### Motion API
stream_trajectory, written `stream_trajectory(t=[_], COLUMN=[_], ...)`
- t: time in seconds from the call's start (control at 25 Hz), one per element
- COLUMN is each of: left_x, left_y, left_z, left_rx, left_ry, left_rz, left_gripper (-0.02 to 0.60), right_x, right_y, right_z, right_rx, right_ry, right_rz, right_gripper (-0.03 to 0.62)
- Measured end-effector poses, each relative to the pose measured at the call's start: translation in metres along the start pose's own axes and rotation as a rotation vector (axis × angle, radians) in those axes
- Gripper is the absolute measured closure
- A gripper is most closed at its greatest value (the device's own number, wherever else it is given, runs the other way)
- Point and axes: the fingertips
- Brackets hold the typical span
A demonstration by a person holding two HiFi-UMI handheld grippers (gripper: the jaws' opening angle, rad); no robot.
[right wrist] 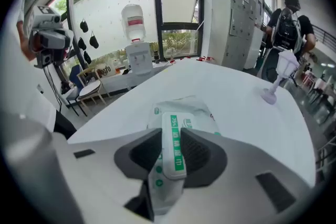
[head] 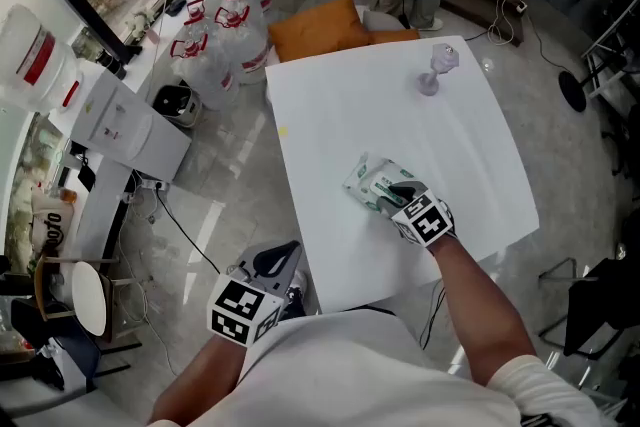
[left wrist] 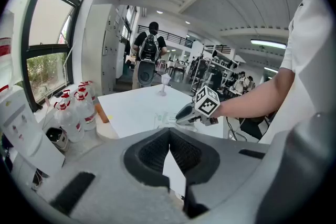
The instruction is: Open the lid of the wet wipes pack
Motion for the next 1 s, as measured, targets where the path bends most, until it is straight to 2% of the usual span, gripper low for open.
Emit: stream_trajectory(t=[0.2,0.32,0.48,0.68,1.0], left_x=[0.0,0.0,0.0,-0.001,0.002], left_y=[-0.002,-0.003,-0.003,-0.006,-0.006], left_z=[0.0,0.0,0.001,0.002,0.003], left_rx=[-0.003,-0.001,-0.003,-0.007,-0.013], left_ry=[0.003,0.003,0.006,0.01,0.007], left_rz=[0.004,0.007,0.01,0.014,0.014], left_gripper=[0.574,0.574,0.574,0.574,0.574], right_x=[0.005,0.007,0.016,0.023,0.028], right_y=[-0.004,-0.007,-0.014,-0.023,-0.03], right_z=[0.0,0.0,0.009,0.022,0.056], right_rx=[-0.055,-0.059,-0.115,-0.047,0.018], right_ry=[-0.063,-0.073,-0.061,0.018,0.223], right_rz=[0.008,0.005,0.035,0.055,0.077], right_gripper=[0.501,0.524,0.545,0.563,0.574])
Point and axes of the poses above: the fingertips, and each gripper's own axes: x backward along the fingers, z to its right, y out of its underside, and after that the axes turned 8 degrees about y, right-handed
